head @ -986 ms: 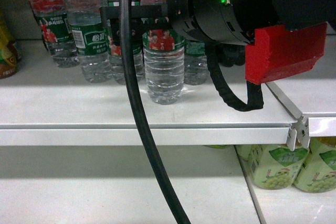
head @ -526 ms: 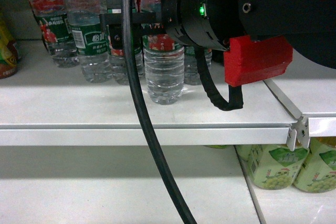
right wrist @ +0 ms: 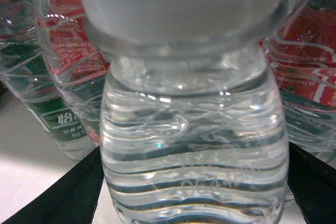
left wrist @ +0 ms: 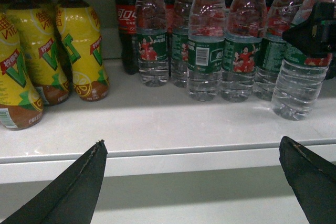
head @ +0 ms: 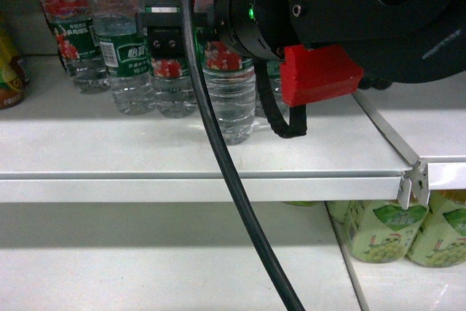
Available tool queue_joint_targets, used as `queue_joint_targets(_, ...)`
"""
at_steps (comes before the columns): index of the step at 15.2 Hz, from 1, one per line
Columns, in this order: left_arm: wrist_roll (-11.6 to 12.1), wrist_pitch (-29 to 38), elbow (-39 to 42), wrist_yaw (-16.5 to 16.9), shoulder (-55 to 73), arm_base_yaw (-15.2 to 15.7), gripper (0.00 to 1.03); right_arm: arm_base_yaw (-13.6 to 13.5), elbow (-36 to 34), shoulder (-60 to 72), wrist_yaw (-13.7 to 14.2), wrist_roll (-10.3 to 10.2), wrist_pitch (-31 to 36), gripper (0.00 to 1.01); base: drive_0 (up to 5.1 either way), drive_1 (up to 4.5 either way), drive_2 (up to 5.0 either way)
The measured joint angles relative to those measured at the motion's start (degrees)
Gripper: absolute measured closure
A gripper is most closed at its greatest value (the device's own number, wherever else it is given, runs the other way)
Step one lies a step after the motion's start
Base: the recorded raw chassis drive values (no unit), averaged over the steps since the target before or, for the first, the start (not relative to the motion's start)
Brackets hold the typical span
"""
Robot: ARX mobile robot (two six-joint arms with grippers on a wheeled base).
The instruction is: Move water from second to third shelf
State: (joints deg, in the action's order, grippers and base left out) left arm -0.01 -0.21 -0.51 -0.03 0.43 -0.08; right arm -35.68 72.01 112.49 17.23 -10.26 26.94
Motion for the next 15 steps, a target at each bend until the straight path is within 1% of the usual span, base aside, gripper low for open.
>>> queue_joint_targets(3, 0.00, 0.02, 0.00, -0.02, 0.00, 0.00, 0.05, -0.33, 2.14, 0.13, 0.07, -0.17, -1.51, 0.03, 0.0, 0.00, 0.0)
queue_joint_targets(4, 0.00, 0.02, 0.00, 0.00, 0.00, 0.00, 0.05, -0.70, 2.60, 1.84, 0.59, -0.22, -2.78, 0.23, 0.0, 0.00, 0.0)
queue_joint_targets(5, 0.00, 0.02, 0.00, 0.00, 0.00, 0.00, 0.05, -0.76, 2.97, 1.84, 0.81, -0.22, -3.37, 0.54, 0.0, 0.00, 0.0)
queue_joint_targets(6, 0.00, 0.00, 0.02, 0.00, 0.00, 0.00, 0.05, -0.74, 2.89, 1.49, 0.74, -0.22, -3.61, 0.58, 0.0, 0.00, 0.0)
queue_joint_targets(7, 0.00, 0.02, 0.00, 0.00, 0.00, 0.00, 0.05, -0.68, -0.33, -1.03, -0.52, -0.33, -3.10, 0.58, 0.0, 0.00, 0.0)
queue_joint_targets(10, 0.00, 0.02, 0.00, 0.00, 0.00, 0.00, 0.05, -0.17, -6.60, -6.40, -2.80, -0.52, -3.04, 0.59, 0.0, 0.00, 0.0)
queue_joint_targets(15, 0.00, 0.02, 0.02, 0.00, 0.00, 0.00, 0.05, 0.17, -9.81, -8.98, -4.00, -0.70, -2.64, 0.59, 0.0, 0.00, 0.0)
